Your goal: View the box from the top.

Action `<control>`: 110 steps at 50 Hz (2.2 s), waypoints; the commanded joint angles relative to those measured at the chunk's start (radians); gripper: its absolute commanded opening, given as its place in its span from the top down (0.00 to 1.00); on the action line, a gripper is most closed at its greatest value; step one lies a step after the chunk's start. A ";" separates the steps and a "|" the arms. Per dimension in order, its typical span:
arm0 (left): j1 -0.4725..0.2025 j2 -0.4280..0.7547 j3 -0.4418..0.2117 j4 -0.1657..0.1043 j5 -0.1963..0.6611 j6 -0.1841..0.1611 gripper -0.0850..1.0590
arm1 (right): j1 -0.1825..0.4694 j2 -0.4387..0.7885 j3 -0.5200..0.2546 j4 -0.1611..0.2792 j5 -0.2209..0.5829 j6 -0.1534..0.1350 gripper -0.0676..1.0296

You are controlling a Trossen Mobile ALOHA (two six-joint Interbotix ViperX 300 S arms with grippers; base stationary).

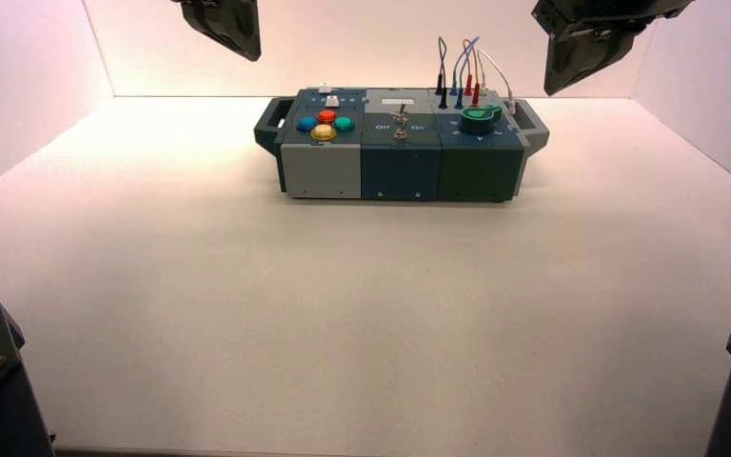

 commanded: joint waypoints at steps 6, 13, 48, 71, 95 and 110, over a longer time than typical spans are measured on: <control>-0.002 0.008 -0.023 0.002 -0.005 0.014 0.95 | 0.002 -0.006 -0.018 -0.002 -0.005 0.002 0.96; -0.002 0.021 -0.026 0.002 0.005 0.015 0.95 | 0.002 -0.008 -0.018 -0.002 -0.003 0.002 0.96; -0.002 0.130 -0.448 0.005 0.471 0.046 0.95 | -0.005 0.084 -0.339 -0.005 0.359 -0.006 0.96; 0.005 0.150 -0.627 0.005 0.614 0.046 0.95 | -0.046 0.087 -0.571 0.147 0.529 -0.104 0.96; 0.025 0.155 -0.733 -0.040 0.683 0.041 0.95 | -0.130 0.104 -0.666 0.264 0.575 -0.187 0.96; 0.063 0.163 -0.746 -0.043 0.690 0.037 0.95 | -0.130 0.118 -0.698 0.224 0.584 -0.187 0.96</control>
